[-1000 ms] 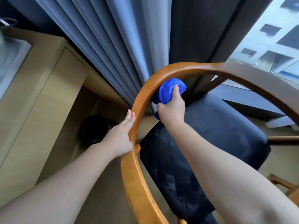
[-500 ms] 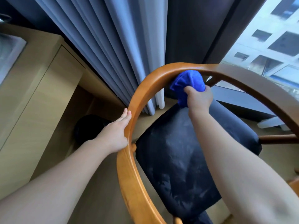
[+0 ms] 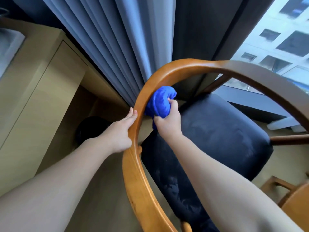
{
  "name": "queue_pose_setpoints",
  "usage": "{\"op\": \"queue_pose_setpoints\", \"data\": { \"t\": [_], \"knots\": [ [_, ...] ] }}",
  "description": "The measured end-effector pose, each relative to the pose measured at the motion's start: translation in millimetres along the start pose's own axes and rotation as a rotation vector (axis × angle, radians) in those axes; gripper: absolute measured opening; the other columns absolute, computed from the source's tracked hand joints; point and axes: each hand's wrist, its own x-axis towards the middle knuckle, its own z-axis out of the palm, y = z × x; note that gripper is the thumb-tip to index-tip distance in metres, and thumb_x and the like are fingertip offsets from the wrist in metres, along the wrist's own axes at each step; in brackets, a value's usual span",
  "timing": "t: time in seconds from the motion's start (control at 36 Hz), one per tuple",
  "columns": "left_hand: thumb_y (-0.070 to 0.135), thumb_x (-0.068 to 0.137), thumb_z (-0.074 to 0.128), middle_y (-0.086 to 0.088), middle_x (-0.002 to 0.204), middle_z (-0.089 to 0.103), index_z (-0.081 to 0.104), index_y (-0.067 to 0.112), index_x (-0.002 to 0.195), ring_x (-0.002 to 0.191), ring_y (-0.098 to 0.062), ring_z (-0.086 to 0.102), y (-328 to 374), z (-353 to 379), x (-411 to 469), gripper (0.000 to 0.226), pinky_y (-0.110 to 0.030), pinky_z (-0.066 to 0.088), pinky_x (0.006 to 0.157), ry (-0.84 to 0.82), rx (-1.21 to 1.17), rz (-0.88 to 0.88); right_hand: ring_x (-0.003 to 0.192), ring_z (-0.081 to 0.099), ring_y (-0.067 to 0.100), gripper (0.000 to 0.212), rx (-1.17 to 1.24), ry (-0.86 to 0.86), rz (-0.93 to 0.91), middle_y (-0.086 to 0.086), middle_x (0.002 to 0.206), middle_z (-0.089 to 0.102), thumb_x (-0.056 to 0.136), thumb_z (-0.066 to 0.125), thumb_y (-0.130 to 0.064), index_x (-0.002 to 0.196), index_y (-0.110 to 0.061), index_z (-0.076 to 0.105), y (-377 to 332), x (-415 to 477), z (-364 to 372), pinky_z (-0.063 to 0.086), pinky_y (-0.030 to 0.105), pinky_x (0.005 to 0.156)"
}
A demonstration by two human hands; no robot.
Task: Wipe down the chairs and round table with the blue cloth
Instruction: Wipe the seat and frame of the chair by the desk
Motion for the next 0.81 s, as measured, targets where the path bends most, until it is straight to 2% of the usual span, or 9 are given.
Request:
{"op": "queue_pose_setpoints", "data": {
  "t": [0.06, 0.14, 0.31, 0.36, 0.47, 0.56, 0.64, 0.72, 0.81],
  "knots": [
    [-0.006, 0.080, 0.055, 0.023, 0.154, -0.010, -0.002, 0.036, 0.149, 0.136, -0.019, 0.032, -1, 1, 1, 0.099, -0.026, 0.049, 0.092, -0.002, -0.002, 0.013, 0.100, 0.056, 0.017, 0.067, -0.057, -0.066, -0.008, 0.006, 0.128, 0.053, 0.076, 0.062, 0.000, 0.136, -0.019, 0.038, 8, -10, 2, 0.045, 0.007, 0.063],
    [-0.008, 0.076, 0.050, 0.022, 0.154, -0.011, 0.000, 0.034, 0.150, 0.139, -0.018, 0.027, -4, 2, 3, 0.098, -0.026, 0.043, 0.098, 0.002, 0.003, 0.044, 0.105, 0.058, 0.019, 0.068, -0.141, -0.186, -0.029, 0.006, 0.126, 0.055, 0.076, 0.063, -0.001, 0.136, -0.021, 0.037, 22, -33, 5, 0.054, 0.030, 0.084],
    [-0.007, 0.077, 0.046, 0.019, 0.156, -0.006, 0.002, 0.031, 0.151, 0.142, -0.018, 0.021, -7, -2, 4, 0.093, -0.028, 0.033, 0.107, 0.011, 0.017, 0.077, 0.085, 0.058, 0.020, 0.063, -0.372, -0.436, -0.012, 0.003, 0.107, 0.057, 0.075, 0.063, -0.003, 0.131, -0.022, 0.041, 38, -78, -9, 0.046, 0.024, 0.070],
    [-0.005, 0.080, 0.046, 0.017, 0.156, -0.004, 0.002, 0.030, 0.151, 0.142, -0.018, 0.022, -4, -1, -2, 0.090, -0.030, 0.034, 0.107, 0.020, 0.049, 0.086, 0.088, 0.057, 0.018, 0.061, -0.418, -0.462, 0.017, 0.000, 0.108, 0.056, 0.075, 0.065, -0.004, 0.130, -0.023, 0.045, 32, -88, -20, 0.044, 0.022, 0.071],
    [0.004, 0.084, 0.045, 0.007, 0.157, 0.013, -0.004, 0.032, 0.150, 0.136, -0.023, 0.033, 2, -2, -34, 0.086, -0.034, 0.039, 0.102, 0.025, 0.043, 0.093, 0.096, 0.057, 0.018, 0.060, -0.439, -0.406, 0.050, 0.000, 0.110, 0.057, 0.074, 0.065, -0.005, 0.129, -0.023, 0.049, 15, -114, -40, 0.046, 0.025, 0.076],
    [0.007, 0.082, 0.045, 0.004, 0.155, 0.023, 0.003, 0.030, 0.150, 0.131, -0.023, 0.040, 8, -10, -64, 0.083, -0.036, 0.042, 0.100, 0.068, 0.023, 0.161, 0.092, 0.060, 0.020, 0.058, -0.410, -0.298, 0.076, 0.000, 0.109, 0.058, 0.074, 0.065, -0.006, 0.126, -0.025, 0.049, -1, -138, -56, 0.054, 0.030, 0.072],
    [0.007, 0.082, 0.045, 0.004, 0.154, 0.026, 0.015, 0.026, 0.149, 0.135, -0.020, 0.035, 19, -18, -101, 0.076, -0.036, 0.036, 0.107, 0.083, 0.039, 0.301, 0.086, 0.061, 0.019, 0.055, -0.371, -0.181, 0.075, -0.001, 0.102, 0.059, 0.072, 0.067, -0.007, 0.122, -0.025, 0.051, -20, -166, -73, 0.055, 0.031, 0.066],
    [0.012, 0.084, 0.051, 0.004, 0.151, 0.032, 0.028, 0.022, 0.145, 0.135, -0.015, 0.035, 35, -23, -140, 0.066, -0.033, 0.035, 0.108, 0.097, 0.087, 0.495, 0.087, 0.061, 0.018, 0.058, -0.323, -0.096, 0.068, 0.001, 0.104, 0.061, 0.069, 0.069, -0.007, 0.123, -0.022, 0.053, -43, -196, -87, 0.055, 0.030, 0.070],
    [0.023, 0.082, 0.061, 0.010, 0.147, 0.035, 0.031, 0.025, 0.143, 0.133, -0.010, 0.037, 55, -28, -175, 0.067, -0.032, 0.036, 0.107, 0.117, 0.127, 0.650, 0.088, 0.063, 0.020, 0.057, -0.261, -0.036, 0.046, 0.002, 0.101, 0.064, 0.067, 0.072, -0.004, 0.120, -0.019, 0.057, -67, -224, -101, 0.056, 0.032, 0.075]
  ]
}}
